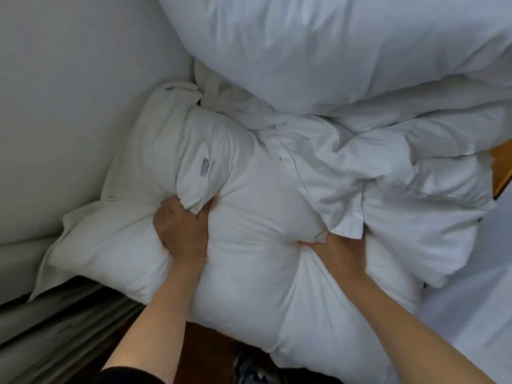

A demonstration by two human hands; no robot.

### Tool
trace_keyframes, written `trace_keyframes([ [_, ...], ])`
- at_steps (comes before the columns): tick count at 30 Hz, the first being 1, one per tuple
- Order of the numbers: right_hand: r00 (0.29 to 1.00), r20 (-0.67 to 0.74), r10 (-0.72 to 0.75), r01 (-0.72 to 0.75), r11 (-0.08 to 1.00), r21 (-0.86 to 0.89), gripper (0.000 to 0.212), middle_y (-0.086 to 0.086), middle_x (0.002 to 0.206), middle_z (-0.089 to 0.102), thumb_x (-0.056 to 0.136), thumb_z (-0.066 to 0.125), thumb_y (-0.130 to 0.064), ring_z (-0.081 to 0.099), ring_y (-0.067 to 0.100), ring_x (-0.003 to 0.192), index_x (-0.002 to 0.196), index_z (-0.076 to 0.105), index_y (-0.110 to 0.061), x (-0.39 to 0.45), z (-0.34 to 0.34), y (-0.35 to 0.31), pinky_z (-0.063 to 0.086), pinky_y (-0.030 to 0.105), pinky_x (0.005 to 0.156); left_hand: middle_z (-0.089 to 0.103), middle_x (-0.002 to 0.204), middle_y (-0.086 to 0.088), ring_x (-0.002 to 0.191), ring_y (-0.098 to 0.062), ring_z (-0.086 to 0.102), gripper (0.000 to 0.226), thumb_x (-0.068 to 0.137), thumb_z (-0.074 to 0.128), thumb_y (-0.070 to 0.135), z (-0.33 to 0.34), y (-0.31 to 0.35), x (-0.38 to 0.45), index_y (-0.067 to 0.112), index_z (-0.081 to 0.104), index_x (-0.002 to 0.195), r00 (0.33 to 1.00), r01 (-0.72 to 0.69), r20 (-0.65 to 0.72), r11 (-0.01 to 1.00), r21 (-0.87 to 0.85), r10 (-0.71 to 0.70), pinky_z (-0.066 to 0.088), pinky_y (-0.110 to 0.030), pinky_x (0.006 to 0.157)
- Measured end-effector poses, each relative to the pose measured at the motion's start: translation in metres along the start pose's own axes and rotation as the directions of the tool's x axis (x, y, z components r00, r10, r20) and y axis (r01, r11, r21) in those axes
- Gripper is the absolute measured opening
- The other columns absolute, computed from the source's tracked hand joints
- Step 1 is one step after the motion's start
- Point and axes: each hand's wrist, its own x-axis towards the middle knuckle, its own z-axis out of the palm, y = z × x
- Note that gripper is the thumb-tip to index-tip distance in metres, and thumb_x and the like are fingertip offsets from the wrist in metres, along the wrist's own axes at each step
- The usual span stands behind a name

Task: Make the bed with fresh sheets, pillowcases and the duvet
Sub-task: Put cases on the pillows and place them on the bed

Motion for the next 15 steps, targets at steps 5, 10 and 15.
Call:
trace_keyframes([
  [5, 0.987, -0.079, -0.139, 0.117, 0.966, -0.232, 0.081, 0.028, 0.130, 0.051, 0.068, 0.084, -0.029, 0.053, 0.045, 0.115, 0.133, 0.047, 0.004, 0.006, 0.006, 0.001, 0.045, 0.048, 0.094, 0.058, 0.072, -0.022, 0.068, -0.036, 0.057, 0.059, 0.077, 0.065, 0.059, 0.002, 0.000, 0.008, 0.002, 0.053, 0.081, 0.999, 0.012, 0.047, 1.000, 0.011, -0.013, 0.039, -0.041, 0.065],
  [10, 0.953, -0.104, -0.285, 0.233, 0.907, -0.352, 0.058, 0.022, 0.108, 0.065, 0.066, 0.085, -0.026, 0.066, 0.037, 0.089, 0.112, 0.063, 0.001, 0.004, -0.018, -0.013, 0.055, 0.034, 0.070, 0.063, 0.076, -0.023, 0.072, -0.038, 0.060, 0.054, 0.085, 0.059, 0.054, -0.041, 0.007, 0.008, 0.001, 0.057, 0.081, 0.989, 0.074, 0.128, 0.997, 0.000, -0.073, 0.040, -0.040, 0.067],
  [15, 0.947, 0.044, -0.319, 0.318, 0.907, -0.276, 0.031, 0.020, 0.061, 0.062, 0.081, 0.066, -0.036, 0.060, 0.036, 0.050, 0.076, 0.065, -0.006, -0.039, -0.068, -0.019, 0.044, 0.036, 0.047, 0.064, 0.080, -0.021, 0.076, -0.039, 0.060, 0.034, 0.088, 0.060, 0.036, -0.113, 0.014, -0.031, 0.003, 0.055, 0.082, 0.982, 0.152, 0.117, 0.988, -0.032, -0.148, 0.033, -0.036, 0.065],
])
